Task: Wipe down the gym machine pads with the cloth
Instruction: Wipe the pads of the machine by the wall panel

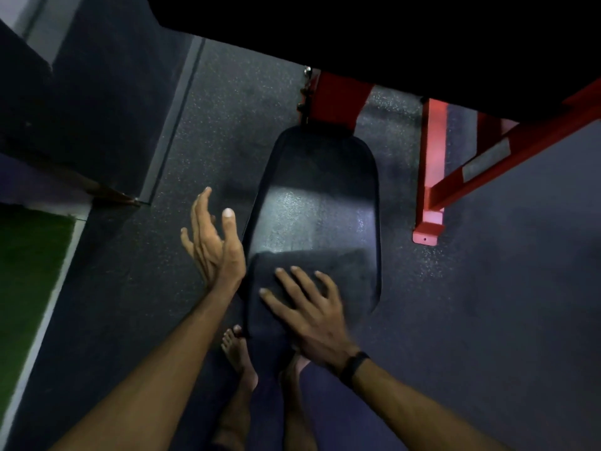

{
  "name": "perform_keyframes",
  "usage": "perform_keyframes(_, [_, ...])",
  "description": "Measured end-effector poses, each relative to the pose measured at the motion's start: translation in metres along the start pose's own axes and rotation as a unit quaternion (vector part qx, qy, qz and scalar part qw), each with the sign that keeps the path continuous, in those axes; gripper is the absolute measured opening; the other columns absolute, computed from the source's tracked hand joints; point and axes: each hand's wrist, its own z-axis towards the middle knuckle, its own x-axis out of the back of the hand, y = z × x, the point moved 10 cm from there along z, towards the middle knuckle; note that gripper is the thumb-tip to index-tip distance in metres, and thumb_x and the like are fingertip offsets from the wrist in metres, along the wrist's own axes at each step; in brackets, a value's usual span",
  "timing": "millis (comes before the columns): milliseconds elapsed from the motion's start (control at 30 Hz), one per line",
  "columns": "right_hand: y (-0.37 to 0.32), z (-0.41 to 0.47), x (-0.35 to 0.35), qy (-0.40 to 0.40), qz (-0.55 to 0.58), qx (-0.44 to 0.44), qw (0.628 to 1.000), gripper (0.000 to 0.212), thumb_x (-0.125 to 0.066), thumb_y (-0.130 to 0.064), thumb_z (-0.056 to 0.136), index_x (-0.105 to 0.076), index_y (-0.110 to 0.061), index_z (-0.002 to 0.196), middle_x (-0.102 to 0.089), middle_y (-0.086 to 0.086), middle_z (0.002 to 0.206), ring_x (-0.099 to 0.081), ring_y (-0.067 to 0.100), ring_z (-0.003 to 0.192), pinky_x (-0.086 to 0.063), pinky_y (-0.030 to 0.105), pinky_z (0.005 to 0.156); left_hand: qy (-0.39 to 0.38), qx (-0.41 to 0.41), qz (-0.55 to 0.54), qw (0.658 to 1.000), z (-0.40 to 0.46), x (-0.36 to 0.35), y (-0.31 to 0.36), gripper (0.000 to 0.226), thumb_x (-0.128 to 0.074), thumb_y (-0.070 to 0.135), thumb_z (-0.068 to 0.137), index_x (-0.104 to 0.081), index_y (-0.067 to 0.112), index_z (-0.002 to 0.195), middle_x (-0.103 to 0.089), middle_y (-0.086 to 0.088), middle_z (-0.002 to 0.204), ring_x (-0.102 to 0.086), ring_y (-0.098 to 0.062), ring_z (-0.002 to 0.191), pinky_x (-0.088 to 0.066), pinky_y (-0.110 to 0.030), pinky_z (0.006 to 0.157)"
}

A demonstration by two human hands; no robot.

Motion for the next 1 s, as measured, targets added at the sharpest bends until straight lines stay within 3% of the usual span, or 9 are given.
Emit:
perform_keyframes(133, [-0.012, 0.018, 0.001, 0.041, 0.016, -0.026, 0.999, 0.044, -0.045, -0.029, 0.103, -0.049, -0.026, 0.147, -0.041, 0.011, 0.157, -0.04, 0.032, 0.143, -0.032, 0.057, 0.112, -0.037, -0.038, 0.006, 0.999, 0.013, -0.012, 0.007, 0.052, -0.039, 0.052, 0.099, -0.041, 0.031, 0.147, -0.046, 0.005, 0.15, -0.056, -0.02, 0.122, -0.031, -0.065, 0.11])
perform_keyframes(267, [0.024, -0.035, 0.013, 0.089, 0.004, -0.046, 0.995, 0.044, -0.047, -0.022, 0.104, -0.051, -0.026, 0.147, -0.043, 0.008, 0.155, -0.041, 0.031, 0.143, -0.036, 0.056, 0.112, -0.071, -0.032, 0.096, 0.992, 0.011, -0.036, 0.009, 0.055, -0.034, 0.048, 0.1, -0.038, 0.027, 0.15, -0.041, -0.002, 0.155, -0.047, -0.024, 0.135, -0.023, -0.062, 0.115])
perform_keyframes(400, [0.08, -0.084, 0.004, 0.022, 0.02, -0.184, 0.982, 0.076, -0.064, -0.056, 0.085, -0.04, -0.031, 0.153, -0.032, 0.01, 0.162, -0.028, 0.034, 0.15, -0.033, 0.067, 0.108, -0.118, -0.004, 0.205, 0.971, -0.01, -0.06, -0.008, 0.06, -0.023, 0.05, 0.101, -0.032, 0.023, 0.154, -0.031, -0.009, 0.16, -0.039, -0.029, 0.141, -0.017, -0.059, 0.119])
perform_keyframes(467, [0.098, -0.095, -0.003, 0.003, 0.097, -0.301, 0.949, 0.094, -0.062, -0.067, 0.076, -0.024, -0.037, 0.157, -0.019, 0.007, 0.166, -0.016, 0.033, 0.153, -0.029, 0.067, 0.112, -0.105, -0.002, 0.238, 0.966, -0.009, -0.06, -0.011, 0.06, -0.023, 0.048, 0.101, -0.035, 0.018, 0.152, -0.034, -0.014, 0.158, -0.046, -0.033, 0.135, -0.022, -0.06, 0.117])
perform_keyframes(567, [0.124, -0.079, 0.002, 0.049, 0.186, -0.447, 0.874, 0.092, -0.057, -0.07, 0.08, -0.017, -0.04, 0.158, -0.014, 0.006, 0.167, -0.021, 0.034, 0.151, -0.043, 0.058, 0.102, -0.091, -0.016, 0.28, 0.956, -0.008, -0.061, -0.006, 0.058, -0.024, 0.047, 0.103, -0.039, 0.016, 0.149, -0.036, -0.016, 0.156, -0.051, -0.036, 0.129, -0.023, -0.06, 0.116])
perform_keyframes(667, [0.168, -0.046, 0.008, 0.044, 0.214, -0.548, 0.807, 0.089, -0.052, -0.076, 0.085, -0.015, -0.041, 0.158, -0.032, 0.005, 0.159, -0.041, 0.034, 0.138, -0.044, 0.056, 0.099, -0.085, -0.027, 0.292, 0.952, -0.01, -0.06, -0.001, 0.055, -0.025, 0.046, 0.103, -0.041, 0.016, 0.146, -0.037, -0.015, 0.155, -0.05, -0.035, 0.13, -0.022, -0.061, 0.115])
perform_keyframes(767, [0.241, 0.005, -0.01, 0.04, 0.271, -0.583, 0.765, 0.094, -0.044, -0.086, 0.082, -0.021, -0.036, 0.158, -0.06, 0.011, 0.136, -0.057, 0.036, 0.122, -0.046, 0.05, 0.101, -0.089, -0.028, 0.298, 0.95, -0.008, -0.061, -0.003, 0.054, -0.024, 0.046, 0.103, -0.043, 0.017, 0.145, -0.037, -0.015, 0.155, -0.049, -0.034, 0.131, -0.021, -0.061, 0.114])
perform_keyframes(900, [0.311, 0.089, -0.012, 0.049, 0.258, -0.566, 0.781, 0.093, -0.044, -0.086, 0.081, -0.045, -0.022, 0.149, -0.065, 0.011, 0.131, -0.06, 0.035, 0.12, -0.049, 0.047, 0.099, -0.086, -0.028, 0.3, 0.949, -0.007, -0.061, -0.003, 0.056, -0.023, 0.048, 0.103, -0.045, 0.017, 0.143, -0.038, -0.014, 0.155, -0.049, -0.033, 0.131, -0.021, -0.062, 0.113])
perform_keyframes(1000, [0.3, 0.085, -0.005, 0.047, 0.23, -0.539, 0.809, 0.077, -0.049, -0.072, 0.091, -0.044, -0.024, 0.15, -0.061, 0.013, 0.136, -0.058, 0.037, 0.122, -0.047, 0.047, 0.097, -0.089, -0.024, 0.303, 0.948, -0.007, -0.062, -0.005, 0.055, -0.024, 0.048, 0.103, -0.046, 0.017, 0.142, -0.039, -0.014, 0.155, -0.05, -0.034, 0.13, -0.021, -0.062, 0.113])
